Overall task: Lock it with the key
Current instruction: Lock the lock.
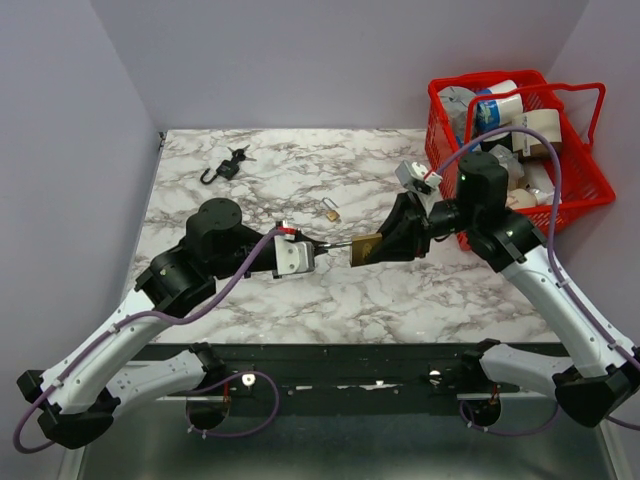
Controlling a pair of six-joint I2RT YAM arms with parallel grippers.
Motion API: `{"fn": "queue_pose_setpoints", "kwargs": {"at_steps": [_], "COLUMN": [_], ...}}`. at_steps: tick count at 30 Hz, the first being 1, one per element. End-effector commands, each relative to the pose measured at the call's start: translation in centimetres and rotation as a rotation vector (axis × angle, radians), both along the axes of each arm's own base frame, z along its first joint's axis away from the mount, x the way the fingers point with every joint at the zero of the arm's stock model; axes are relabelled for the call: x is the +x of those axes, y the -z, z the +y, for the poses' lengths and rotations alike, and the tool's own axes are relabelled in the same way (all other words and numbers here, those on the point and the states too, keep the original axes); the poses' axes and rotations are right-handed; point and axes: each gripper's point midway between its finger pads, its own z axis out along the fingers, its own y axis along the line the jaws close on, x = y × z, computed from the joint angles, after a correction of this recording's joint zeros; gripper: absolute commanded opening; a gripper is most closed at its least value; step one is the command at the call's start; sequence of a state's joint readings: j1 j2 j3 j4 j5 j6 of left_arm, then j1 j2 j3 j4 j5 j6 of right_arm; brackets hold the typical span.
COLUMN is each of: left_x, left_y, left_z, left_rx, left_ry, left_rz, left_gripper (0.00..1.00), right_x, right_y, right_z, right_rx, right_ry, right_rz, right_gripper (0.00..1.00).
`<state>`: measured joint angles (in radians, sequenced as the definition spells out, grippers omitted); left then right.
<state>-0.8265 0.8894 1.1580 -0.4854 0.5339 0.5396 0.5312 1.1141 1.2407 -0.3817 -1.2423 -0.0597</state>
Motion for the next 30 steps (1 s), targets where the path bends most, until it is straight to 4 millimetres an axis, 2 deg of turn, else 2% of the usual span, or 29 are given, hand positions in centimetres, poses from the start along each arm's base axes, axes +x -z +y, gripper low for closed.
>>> {"fn": "queue_pose_setpoints", "kwargs": {"at_steps": [1,8,10,13,30], "left_x": [-3.1,-4.2,-4.3,-4.2,-2.6], "left_y": [-2.5,-2.5,-3.0,-2.4,-1.4], "left_z": [-0.6,-1.5,-1.7,-2.0,-3.2], "left_rx": [-0.063,-0.057,-0.059,-0.035,-0.017], "left_ry": [0.140,0.189,0.189,0.186,0.124], "left_rz": [0.063,0.224,0.255,0.317,0.395], "left_gripper": [0.11,0.00,0.00,0.00,0.00], "right_x": [0.1,0.8,0.7,0.6,-0.2], "right_y": [-2.0,-2.5,-2.5,-2.4,-2.4], "right_z": [0.0,-0.1,-0.1,-0.2,0.4], "right_rx": [0.078,0.129,0.132,0.131,0.139], "right_ry": [0.017,0.063,0.058,0.050,0.015], "right_rz": [-0.172,-0.337,-0.354,-0.382,-0.384], "right_gripper": [0.01,0.01,0.01,0.01,0.01]}}
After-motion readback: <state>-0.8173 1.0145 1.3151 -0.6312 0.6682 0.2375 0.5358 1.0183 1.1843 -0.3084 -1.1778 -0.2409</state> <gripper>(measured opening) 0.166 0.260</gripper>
